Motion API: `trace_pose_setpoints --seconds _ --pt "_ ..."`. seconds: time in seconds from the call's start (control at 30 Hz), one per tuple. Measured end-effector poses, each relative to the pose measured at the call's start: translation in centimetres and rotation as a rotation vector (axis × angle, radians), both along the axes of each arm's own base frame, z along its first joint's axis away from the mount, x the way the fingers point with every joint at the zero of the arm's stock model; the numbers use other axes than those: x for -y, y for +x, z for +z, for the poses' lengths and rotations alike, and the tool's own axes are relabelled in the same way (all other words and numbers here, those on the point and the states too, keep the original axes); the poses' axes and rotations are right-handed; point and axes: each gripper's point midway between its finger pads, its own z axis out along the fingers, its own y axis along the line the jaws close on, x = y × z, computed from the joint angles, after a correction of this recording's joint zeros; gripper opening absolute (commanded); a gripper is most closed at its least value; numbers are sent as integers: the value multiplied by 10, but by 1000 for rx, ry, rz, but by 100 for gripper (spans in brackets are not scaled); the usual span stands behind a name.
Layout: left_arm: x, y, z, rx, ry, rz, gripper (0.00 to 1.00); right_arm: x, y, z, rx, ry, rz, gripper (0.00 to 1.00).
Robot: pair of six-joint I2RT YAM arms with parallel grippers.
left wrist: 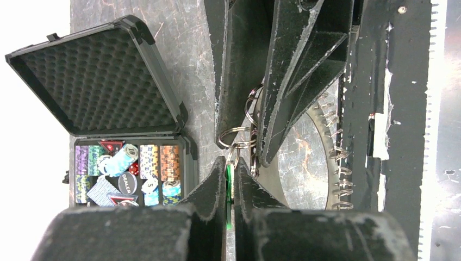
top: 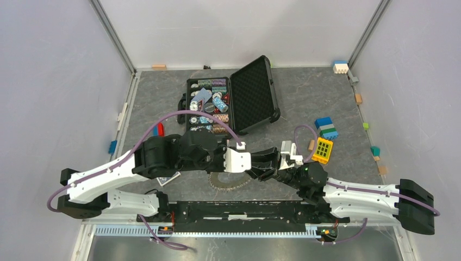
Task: Remove the keys from the keyring
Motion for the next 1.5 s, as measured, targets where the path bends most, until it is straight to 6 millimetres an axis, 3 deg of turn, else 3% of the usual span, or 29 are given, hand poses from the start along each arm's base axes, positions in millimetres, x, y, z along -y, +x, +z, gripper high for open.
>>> trace_pose_setpoints --seconds 0.63,1.5 --pt "-8 -9 0 54 -8 -112 2 -1 -6 5 -56 43 47 10" --pt "-21 -7 -12 78 81 -137 2 -18 -5 -6 -94 -27 72 10"
